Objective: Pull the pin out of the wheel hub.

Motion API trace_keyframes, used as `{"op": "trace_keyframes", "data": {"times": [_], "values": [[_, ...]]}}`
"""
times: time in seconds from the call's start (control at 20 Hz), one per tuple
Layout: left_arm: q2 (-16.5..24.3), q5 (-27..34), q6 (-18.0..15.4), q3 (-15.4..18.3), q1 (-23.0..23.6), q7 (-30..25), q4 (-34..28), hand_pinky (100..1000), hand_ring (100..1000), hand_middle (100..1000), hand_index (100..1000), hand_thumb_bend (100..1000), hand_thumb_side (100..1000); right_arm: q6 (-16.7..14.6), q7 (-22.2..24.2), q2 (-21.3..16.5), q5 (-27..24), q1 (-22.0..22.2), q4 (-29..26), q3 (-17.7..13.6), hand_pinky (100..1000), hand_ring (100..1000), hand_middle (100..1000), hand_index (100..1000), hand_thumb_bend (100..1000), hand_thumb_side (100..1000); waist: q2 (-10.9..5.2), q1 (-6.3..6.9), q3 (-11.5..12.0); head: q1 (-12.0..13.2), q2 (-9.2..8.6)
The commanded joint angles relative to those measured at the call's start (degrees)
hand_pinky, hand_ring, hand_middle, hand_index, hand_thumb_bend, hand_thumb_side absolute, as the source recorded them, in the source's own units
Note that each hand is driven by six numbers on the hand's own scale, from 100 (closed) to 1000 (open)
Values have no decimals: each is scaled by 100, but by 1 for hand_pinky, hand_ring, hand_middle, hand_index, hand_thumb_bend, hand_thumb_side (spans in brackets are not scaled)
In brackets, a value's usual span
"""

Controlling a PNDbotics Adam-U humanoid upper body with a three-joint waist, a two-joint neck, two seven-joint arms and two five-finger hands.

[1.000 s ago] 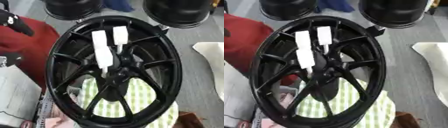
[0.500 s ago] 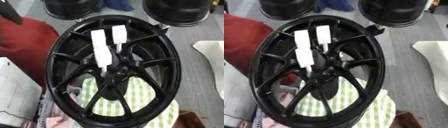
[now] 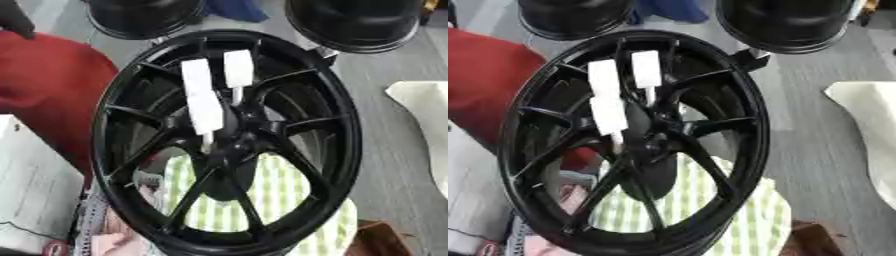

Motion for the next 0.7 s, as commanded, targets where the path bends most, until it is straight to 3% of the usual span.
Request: {"op": "trace_keyframes", "data": {"times": [0.05,0.35,0.7], "values": [[24,-231,42,-195,-231,158,6,846,815,722,850,371,460,-11,22,-173,33,-75,-37,-52,729,677,657,735,134,510,-122,-8,-26,33,1],[-275,-715,219,-720,-670,659,189,837,806,706,846,414,440,2,58,-136,27,-114,-30,-17,729,677,657,735,135,512,-111,-6,-84,58,-33],[-584,-895,414,-1243,-1050,681,308,828,789,681,834,430,448,13,80,-102,15,-145,6,12,729,676,657,734,137,514,-103,25,-116,81,-32]]}}
